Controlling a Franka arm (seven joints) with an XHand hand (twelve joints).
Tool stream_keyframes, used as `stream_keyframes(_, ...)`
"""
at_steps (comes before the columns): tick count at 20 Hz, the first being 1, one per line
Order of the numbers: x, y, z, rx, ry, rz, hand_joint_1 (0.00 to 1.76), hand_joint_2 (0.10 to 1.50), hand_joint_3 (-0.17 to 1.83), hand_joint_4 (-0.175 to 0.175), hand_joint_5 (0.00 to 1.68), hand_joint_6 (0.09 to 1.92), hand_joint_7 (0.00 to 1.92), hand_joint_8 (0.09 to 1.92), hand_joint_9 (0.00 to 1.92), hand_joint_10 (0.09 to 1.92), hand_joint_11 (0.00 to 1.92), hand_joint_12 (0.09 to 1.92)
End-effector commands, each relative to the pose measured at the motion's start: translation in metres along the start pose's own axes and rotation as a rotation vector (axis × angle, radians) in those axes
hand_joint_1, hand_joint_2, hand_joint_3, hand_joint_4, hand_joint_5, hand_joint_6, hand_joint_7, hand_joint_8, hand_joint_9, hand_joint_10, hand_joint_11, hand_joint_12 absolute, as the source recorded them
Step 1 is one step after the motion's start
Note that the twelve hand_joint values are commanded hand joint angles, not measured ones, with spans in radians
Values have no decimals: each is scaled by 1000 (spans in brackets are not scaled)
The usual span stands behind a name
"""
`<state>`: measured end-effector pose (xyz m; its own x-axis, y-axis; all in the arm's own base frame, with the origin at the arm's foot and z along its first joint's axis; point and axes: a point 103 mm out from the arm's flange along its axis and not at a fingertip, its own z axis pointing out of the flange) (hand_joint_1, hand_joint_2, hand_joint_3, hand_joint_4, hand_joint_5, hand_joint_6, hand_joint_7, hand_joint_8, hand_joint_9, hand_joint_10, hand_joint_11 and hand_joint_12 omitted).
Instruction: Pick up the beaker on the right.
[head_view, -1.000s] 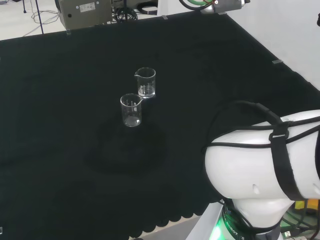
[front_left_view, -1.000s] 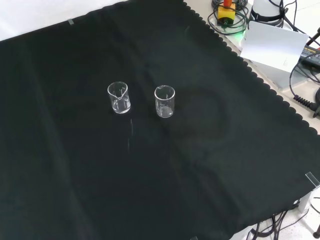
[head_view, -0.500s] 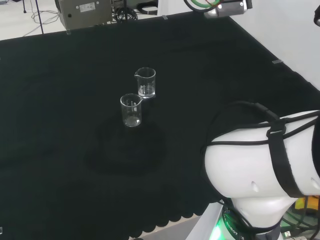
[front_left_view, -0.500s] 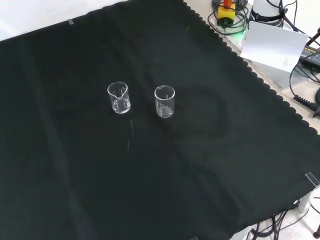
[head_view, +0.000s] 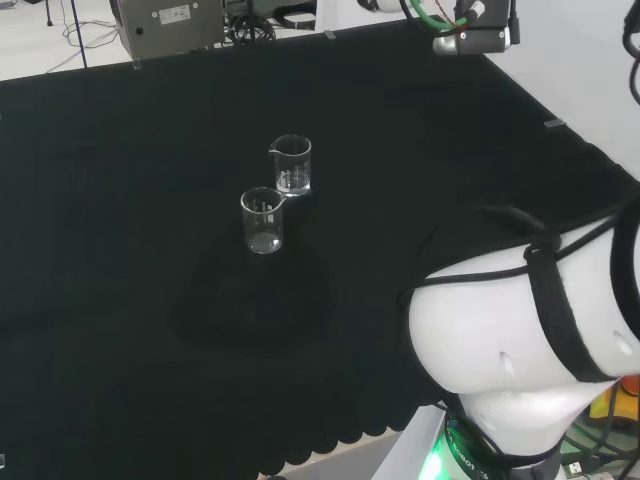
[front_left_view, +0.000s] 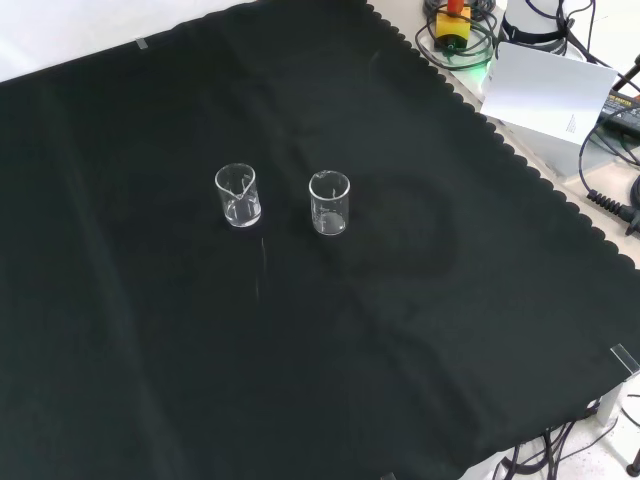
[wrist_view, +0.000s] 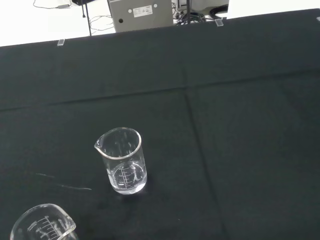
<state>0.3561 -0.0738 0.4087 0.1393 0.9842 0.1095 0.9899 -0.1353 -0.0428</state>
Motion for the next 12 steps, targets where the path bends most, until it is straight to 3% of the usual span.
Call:
stream_keyframes(1,-23,77,78,22,101,-37,479,1031,249,-33,422,87,232,628,420,689,147,1388)
stream_keyframes(7,-14,125,131,75,153,-59,565,948,274,-35,445,87,254,646,468,656,172,1379)
stream_keyframes(12,3,143,170,110,180,-91,619,896,271,-34,441,87,241,643,427,641,169,1376)
